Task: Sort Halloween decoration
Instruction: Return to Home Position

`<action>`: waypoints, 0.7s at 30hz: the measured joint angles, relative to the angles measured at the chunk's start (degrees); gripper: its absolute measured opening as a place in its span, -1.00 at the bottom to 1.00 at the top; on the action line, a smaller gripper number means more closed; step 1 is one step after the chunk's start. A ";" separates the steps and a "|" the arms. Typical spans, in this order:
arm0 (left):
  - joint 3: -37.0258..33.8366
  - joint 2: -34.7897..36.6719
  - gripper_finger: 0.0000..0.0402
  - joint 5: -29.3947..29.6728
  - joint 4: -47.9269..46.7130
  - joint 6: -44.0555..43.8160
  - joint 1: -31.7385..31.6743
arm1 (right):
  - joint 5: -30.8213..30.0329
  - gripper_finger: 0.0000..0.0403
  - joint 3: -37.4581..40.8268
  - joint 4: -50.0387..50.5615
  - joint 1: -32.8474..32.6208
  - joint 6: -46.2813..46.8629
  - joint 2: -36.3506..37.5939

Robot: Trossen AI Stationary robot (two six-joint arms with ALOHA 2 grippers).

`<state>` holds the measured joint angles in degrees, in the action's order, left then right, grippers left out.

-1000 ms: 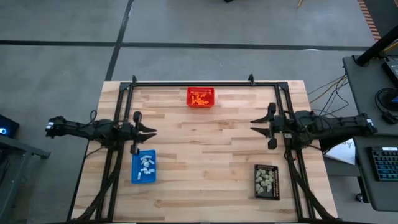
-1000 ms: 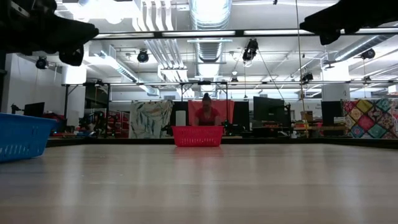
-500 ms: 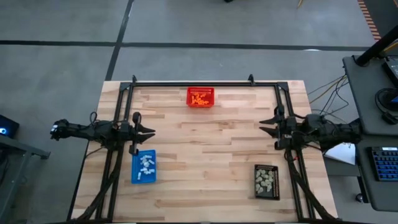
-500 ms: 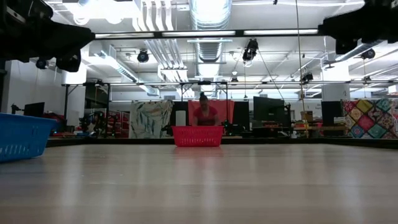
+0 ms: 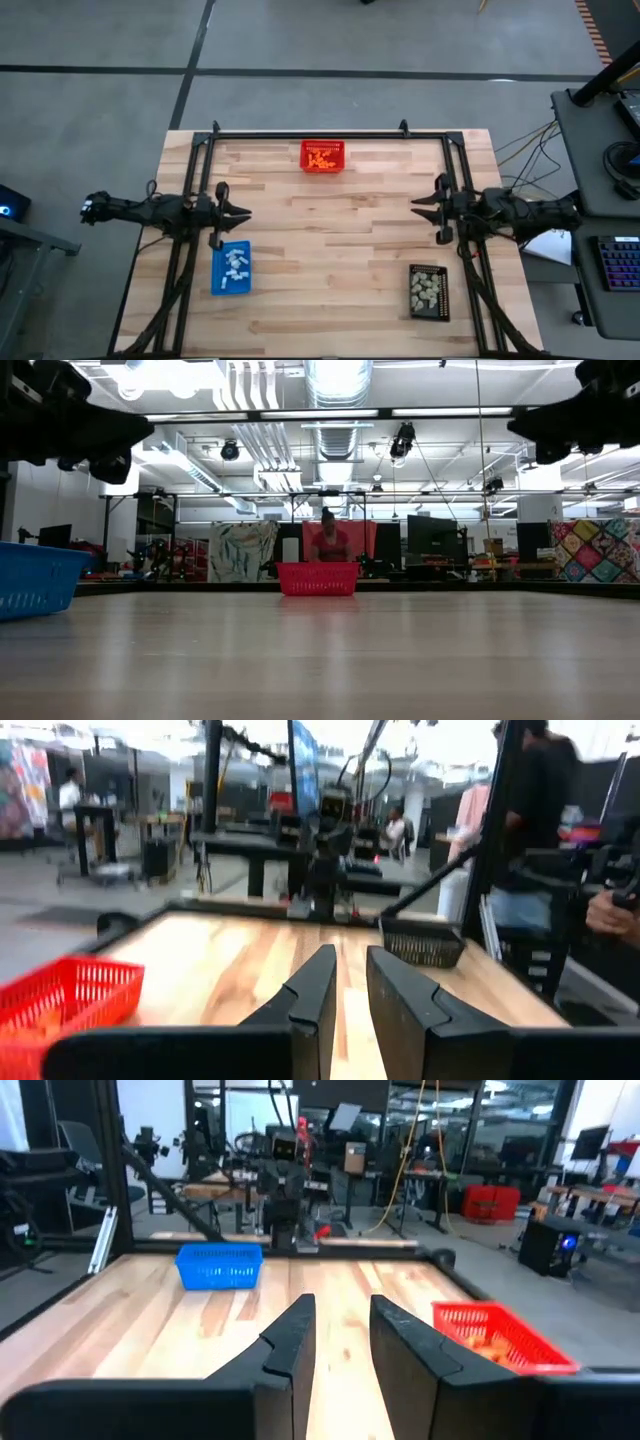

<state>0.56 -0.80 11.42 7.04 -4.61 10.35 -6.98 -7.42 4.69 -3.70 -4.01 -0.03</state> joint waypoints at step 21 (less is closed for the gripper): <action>-0.04 -7.13 -0.79 0.07 -4.11 -3.44 -0.02 | -0.50 -0.58 6.73 -6.76 0.00 -3.74 -1.21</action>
<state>0.51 -7.92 11.49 2.93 -8.05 10.33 -7.49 -0.69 -2.06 -3.70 -7.76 -1.24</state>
